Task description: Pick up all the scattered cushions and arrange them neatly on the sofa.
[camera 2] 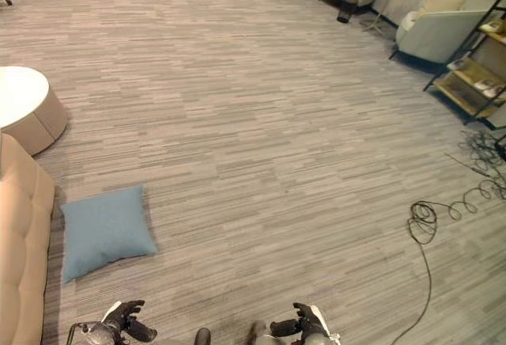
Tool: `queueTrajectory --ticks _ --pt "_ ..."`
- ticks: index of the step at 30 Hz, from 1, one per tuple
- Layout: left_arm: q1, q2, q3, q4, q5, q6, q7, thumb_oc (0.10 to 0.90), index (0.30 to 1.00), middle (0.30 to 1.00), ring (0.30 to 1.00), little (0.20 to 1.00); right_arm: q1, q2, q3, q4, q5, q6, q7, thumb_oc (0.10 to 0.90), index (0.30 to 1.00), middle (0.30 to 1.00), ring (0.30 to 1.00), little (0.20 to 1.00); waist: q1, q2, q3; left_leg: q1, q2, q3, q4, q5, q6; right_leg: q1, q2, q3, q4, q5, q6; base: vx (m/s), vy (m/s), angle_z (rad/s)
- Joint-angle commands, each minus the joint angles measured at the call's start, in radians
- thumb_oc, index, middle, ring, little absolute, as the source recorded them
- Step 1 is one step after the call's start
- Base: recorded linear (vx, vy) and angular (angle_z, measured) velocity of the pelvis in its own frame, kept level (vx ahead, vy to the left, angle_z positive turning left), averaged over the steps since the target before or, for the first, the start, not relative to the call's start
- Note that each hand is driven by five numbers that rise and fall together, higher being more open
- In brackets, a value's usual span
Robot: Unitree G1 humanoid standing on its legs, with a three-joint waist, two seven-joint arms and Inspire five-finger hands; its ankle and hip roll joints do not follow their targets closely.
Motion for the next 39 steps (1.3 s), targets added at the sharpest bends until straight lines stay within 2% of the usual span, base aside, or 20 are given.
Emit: queueTrajectory --ticks 1,2,4,6,7,11,13,16,17,19,21,24,25,27,28,29,33,34,35,39 --pt "-0.019 0.004 0.002 -0.037 -0.008 -0.039 0.004 0.8 0.9 0.9 0.9 0.9 0.004 -0.063 0.008 0.024 -0.012 0.004 -0.011 0.8 0.9 0.9 0.9 0.9 0.004 -0.005 0.019 0.029 0.044 -0.08 0.053 -0.087 -0.069 0.027 0.02 0.008 0.004 0.154 0.034 0.22 -0.08 0.85" --pt "-0.021 0.001 0.003 -0.032 -0.006 -0.041 0.002 0.8 0.9 0.9 0.9 0.9 0.009 -0.063 0.007 0.028 -0.013 0.006 -0.01 0.8 0.9 0.9 0.9 0.9 -0.004 -0.009 0.014 0.038 0.045 -0.094 0.062 -0.106 -0.074 0.042 0.018 0.009 -0.014 0.154 0.038 0.44 -0.156 1.07" --pt "-0.011 -0.014 0.002 -0.03 -0.009 -0.037 0.004 0.8 0.9 0.9 0.9 0.9 0.03 -0.069 0.011 0.035 -0.018 0.004 -0.009 0.8 0.9 0.9 0.9 0.9 -0.009 -0.015 -0.014 0.054 0.067 -0.125 0.099 -0.115 -0.098 0.079 0.039 -0.004 -0.024 0.153 0.008 0.46 -0.194 1.01" --pt "-0.017 -0.018 -0.007 -0.039 -0.005 -0.036 0.003 0.8 0.9 0.9 0.9 0.9 0.032 -0.071 0.01 0.038 -0.008 -0.001 -0.013 0.8 0.9 0.9 0.9 0.9 -0.004 -0.015 -0.026 0.022 0.1 -0.095 0.194 -0.072 -0.149 0.127 0.044 -0.063 -0.052 0.135 -0.008 0.3 -0.203 0.71" --pt "-0.026 -0.016 -0.016 -0.049 -0.003 -0.035 0.003 0.8 0.9 0.9 0.9 0.9 0.024 -0.073 0.012 0.036 0.003 -0.004 -0.017 0.8 0.9 0.9 0.9 0.9 -0.001 -0.018 -0.019 -0.042 0.123 -0.058 0.306 -0.043 -0.167 0.158 0.043 -0.086 -0.066 0.122 -0.023 0.19 -0.188 0.73" --pt "-0.049 0.0 -0.023 -0.09 -0.029 -0.038 -0.005 0.8 0.9 0.9 0.9 0.9 0.004 -0.084 0.01 0.029 0.027 -0.005 -0.023 0.8 0.9 0.9 0.9 0.9 0.037 -0.039 0.025 -0.243 0.162 0.065 0.581 0.006 -0.147 0.252 0.043 -0.131 -0.093 0.075 -0.07 0.14 -0.15 0.56" --pt "-0.053 -0.004 -0.027 -0.085 -0.031 -0.036 -0.004 0.8 0.9 0.9 0.9 0.9 -0.002 -0.083 0.012 0.029 0.032 -0.003 -0.031 0.8 0.9 0.9 0.9 0.9 0.057 -0.035 0.04 -0.297 0.142 0.08 0.577 -0.035 -0.138 0.288 0.055 -0.138 -0.099 0.048 -0.071 0.23 -0.066 0.11" --pt "-0.057 -0.01 -0.034 -0.076 -0.023 -0.032 -0.002 0.8 0.9 0.9 0.9 0.9 -0.002 -0.084 0.008 0.026 0.039 -0.007 -0.04 0.8 0.9 0.9 0.9 0.9 0.058 -0.042 0.038 -0.325 0.146 0.14 0.469 -0.037 -0.144 0.323 0.056 -0.172 -0.125 0.022 -0.06 0.19 -0.012 -0.01" --pt "-0.058 -0.01 -0.032 -0.077 -0.019 -0.032 0.002 0.8 0.9 0.9 0.9 0.9 -0.003 -0.084 0.004 0.024 0.044 -0.01 -0.045 0.8 0.9 0.9 0.9 0.9 0.059 -0.042 0.035 -0.352 0.156 0.192 0.409 -0.017 -0.143 0.343 0.062 -0.19 -0.138 0.015 -0.059 0.2 0.017 0.06" --pt "-0.054 -0.008 -0.029 -0.079 -0.013 -0.031 0.002 0.8 0.9 0.9 0.9 0.9 0.0 -0.081 0.002 0.022 0.046 -0.011 -0.046 0.8 0.9 0.9 0.9 0.9 0.061 -0.031 0.026 -0.347 0.17 0.23 0.302 0.029 -0.159 0.369 0.079 -0.197 -0.15 -0.006 -0.049 0.24 0.044 0.3" --pt "-0.049 -0.004 -0.025 -0.081 -0.011 -0.031 0.003 0.8 0.9 0.9 0.9 0.9 0.0 -0.077 0.0 0.016 0.046 -0.011 -0.047 0.8 0.9 0.9 0.9 0.9 0.07 -0.023 0.027 -0.367 0.173 0.296 0.233 0.109 -0.162 0.387 0.093 -0.211 -0.148 -0.015 -0.058 0.25 0.089 0.67" --pt "-0.024 0.014 0.014 -0.058 -0.021 -0.028 0.003 0.8 0.9 0.9 0.9 0.9 0.002 -0.05 0.018 0.02 0.012 -0.013 -0.036 0.8 0.9 0.9 0.9 0.9 0.099 -0.05 -0.009 -0.295 0.137 0.251 0.18 0.079 -0.135 0.41 0.09 -0.211 -0.078 -0.056 -0.042 0.39 0.144 -0.04" --pt "-0.017 0.024 0.026 -0.058 -0.027 -0.026 0.003 0.8 0.9 0.9 0.9 0.9 0.0 -0.04 0.027 0.018 -0.002 -0.012 -0.028 0.8 0.9 0.9 0.9 0.9 0.121 -0.06 -0.018 -0.275 0.125 0.232 0.186 0.054 -0.116 0.403 0.071 -0.211 0.005 -0.067 -0.027 0.31 0.197 -0.22" --pt "-0.017 0.036 0.033 -0.068 -0.038 -0.025 0.0 0.8 0.9 0.9 0.9 0.9 -0.009 -0.039 0.033 0.013 -0.018 -0.007 -0.013 0.8 0.9 0.9 0.9 0.9 0.123 -0.046 -0.009 -0.224 0.104 0.19 0.179 0.02 -0.076 0.313 0.009 -0.206 0.253 -0.002 0.028 0.23 0.197 0.11" --pt "-0.021 0.039 0.035 -0.07 -0.042 -0.026 0.002 0.8 0.9 0.9 0.9 0.9 -0.016 -0.04 0.033 0.01 -0.018 -0.007 -0.011 0.8 0.9 0.9 0.9 0.9 0.116 -0.036 -0.007 -0.216 0.101 0.174 0.175 0.018 -0.068 0.28 0.001 -0.19 0.324 0.018 0.034 0.19 0.135 1.0" --pt "-0.022 0.041 0.03 -0.064 -0.043 -0.026 0.008 0.8 0.9 0.9 0.9 0.9 -0.024 -0.038 0.031 0.002 -0.012 -0.012 -0.009 0.8 0.9 0.9 0.9 0.9 0.102 -0.015 -0.004 -0.181 0.09 0.12 0.151 0.012 -0.055 0.207 0.015 -0.129 0.402 0.02 0.029 0.2 0.095 1.06" --pt "-0.026 0.032 0.013 -0.061 -0.041 -0.031 0.014 0.8 0.9 0.9 0.9 0.9 -0.027 -0.051 0.041 -0.006 0.004 -0.016 -0.01 0.8 0.9 0.9 0.9 0.9 0.066 0.0 0.003 -0.139 0.054 0.002 0.116 0.016 -0.058 0.15 0.077 0.034 0.234 -0.025 -0.009 0.19 -0.019 0.9" --pt "-0.037 0.028 -0.006 -0.053 -0.031 -0.034 0.013 0.8 0.9 0.9 0.9 0.9 -0.025 -0.053 0.039 -0.004 0.016 -0.019 -0.015 0.8 0.9 0.9 0.9 0.9 0.047 0.0 0.005 -0.134 0.039 -0.046 0.111 0.02 -0.058 0.126 0.114 0.126 0.178 -0.019 -0.017 0.26 -0.143 1.59" --pt "-0.048 0.011 -0.028 -0.04 -0.017 -0.036 0.003 0.8 0.9 0.9 0.9 0.9 -0.008 -0.076 0.028 0.003 0.027 -0.011 -0.01 0.8 0.9 0.9 0.9 0.9 0.009 -0.002 0.003 -0.116 0.006 -0.144 0.096 0.023 -0.073 0.141 0.143 0.244 0.087 0.012 -0.02 0.27 -0.185 1.89" --pt "-0.04 -0.007 -0.035 -0.023 -0.018 -0.039 0.009 0.8 0.9 0.9 0.9 0.9 0.003 -0.086 0.032 0.004 0.015 -0.013 -0.011 0.8 0.9 0.9 0.9 0.9 0.011 -0.005 -0.005 -0.116 0.012 -0.175 0.102 0.024 -0.103 0.184 0.107 0.153 0.023 0.026 -0.033 0.11 -0.142 1.83"
